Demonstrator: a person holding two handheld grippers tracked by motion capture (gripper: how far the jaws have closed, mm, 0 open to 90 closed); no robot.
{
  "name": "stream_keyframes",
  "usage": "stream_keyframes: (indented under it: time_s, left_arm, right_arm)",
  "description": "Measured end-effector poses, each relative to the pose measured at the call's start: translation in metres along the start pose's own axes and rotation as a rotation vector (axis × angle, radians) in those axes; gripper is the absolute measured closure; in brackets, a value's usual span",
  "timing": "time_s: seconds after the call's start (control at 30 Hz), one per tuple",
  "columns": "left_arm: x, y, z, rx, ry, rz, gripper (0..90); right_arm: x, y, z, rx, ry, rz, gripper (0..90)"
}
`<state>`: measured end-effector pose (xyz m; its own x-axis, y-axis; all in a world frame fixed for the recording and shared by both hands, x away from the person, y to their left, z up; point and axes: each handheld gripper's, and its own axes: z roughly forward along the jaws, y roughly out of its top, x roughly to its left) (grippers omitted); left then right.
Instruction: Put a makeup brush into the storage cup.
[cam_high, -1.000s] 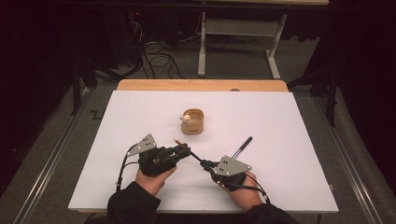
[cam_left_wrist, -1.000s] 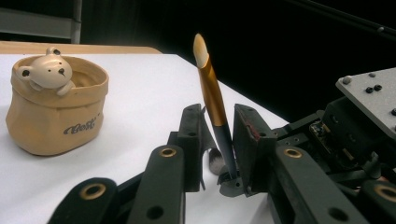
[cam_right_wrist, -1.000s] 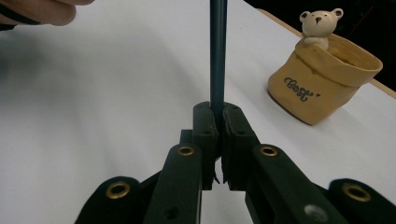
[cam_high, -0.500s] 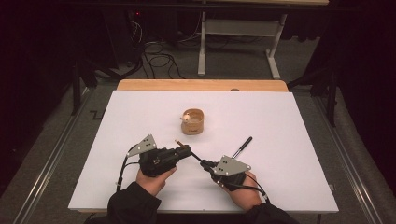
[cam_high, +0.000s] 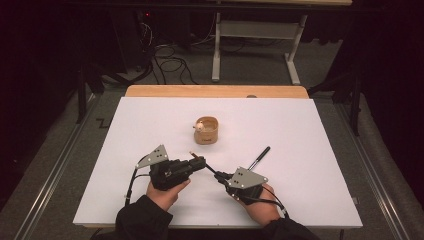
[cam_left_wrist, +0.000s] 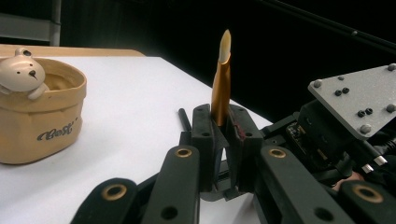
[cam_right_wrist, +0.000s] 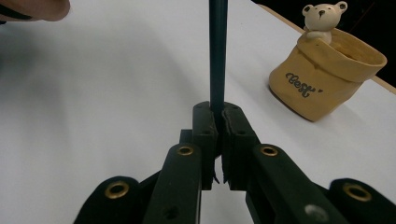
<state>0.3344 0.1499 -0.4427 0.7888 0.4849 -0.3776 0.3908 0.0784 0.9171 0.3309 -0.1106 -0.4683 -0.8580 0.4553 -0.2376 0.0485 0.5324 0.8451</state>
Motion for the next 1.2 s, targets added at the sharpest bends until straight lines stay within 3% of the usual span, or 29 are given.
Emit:
stream_keyframes:
  time_s: [0.63,1.07,1.2]
  left_arm:
    - [-0.0019,0.0001,-0.0002,-0.003,-0.004,0.018,82.9]
    - [-0.0038,0.0017,0.0000,0.014,0.016,0.046,82.9]
    - [-0.0065,0.0029,0.0005,0.033,0.033,0.072,82.9]
  right_arm:
    - [-0.0003,-0.0001,-0.0001,-0.004,0.004,0.019,84.7]
    - [-0.0006,-0.0002,0.0009,-0.002,0.011,0.046,65.1]
    - [-0.0001,-0.0001,0.0011,-0.004,0.015,0.051,61.6]
